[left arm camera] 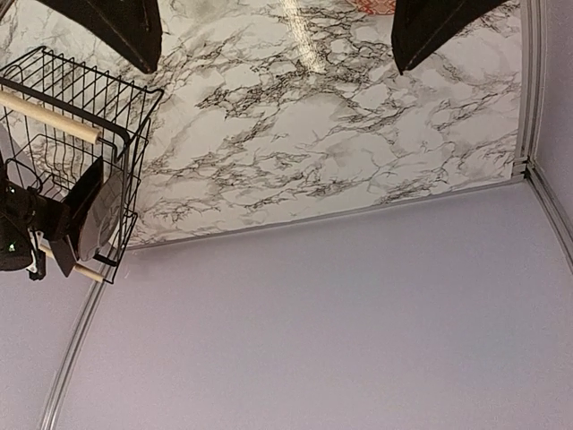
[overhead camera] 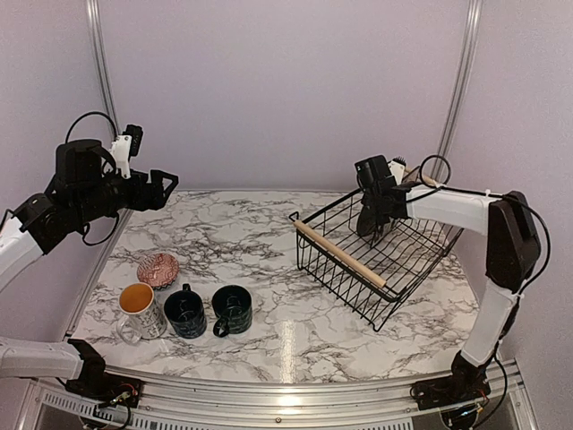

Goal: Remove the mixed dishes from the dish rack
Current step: Grab the plate from the dish rack.

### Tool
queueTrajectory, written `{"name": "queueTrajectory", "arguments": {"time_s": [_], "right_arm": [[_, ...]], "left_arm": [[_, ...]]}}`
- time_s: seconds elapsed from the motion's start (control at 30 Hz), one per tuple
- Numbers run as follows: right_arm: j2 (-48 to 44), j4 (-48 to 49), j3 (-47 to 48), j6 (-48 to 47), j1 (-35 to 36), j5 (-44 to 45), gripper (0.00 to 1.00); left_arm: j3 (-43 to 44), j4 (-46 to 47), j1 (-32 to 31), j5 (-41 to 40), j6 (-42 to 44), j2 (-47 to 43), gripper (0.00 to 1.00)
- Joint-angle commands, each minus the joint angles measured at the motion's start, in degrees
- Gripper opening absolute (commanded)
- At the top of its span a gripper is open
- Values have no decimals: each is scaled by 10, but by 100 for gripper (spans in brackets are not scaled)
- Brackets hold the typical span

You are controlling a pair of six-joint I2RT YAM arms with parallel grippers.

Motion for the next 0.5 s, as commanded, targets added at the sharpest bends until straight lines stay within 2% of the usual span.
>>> {"name": "queueTrajectory", "arguments": {"time_s": [0.0, 0.3, 0.47], "right_arm": [[-43, -61, -8, -21, -10, 39, 0], [-104, -32, -17, -44, 1, 54, 0], [-105, -67, 11, -28, 10, 81, 0]], "left_arm": [[-7, 5, 3, 4, -2, 7, 91], [-6, 5, 3, 10, -5, 11, 91], [-7, 4, 3, 7, -5, 12, 91]]}}
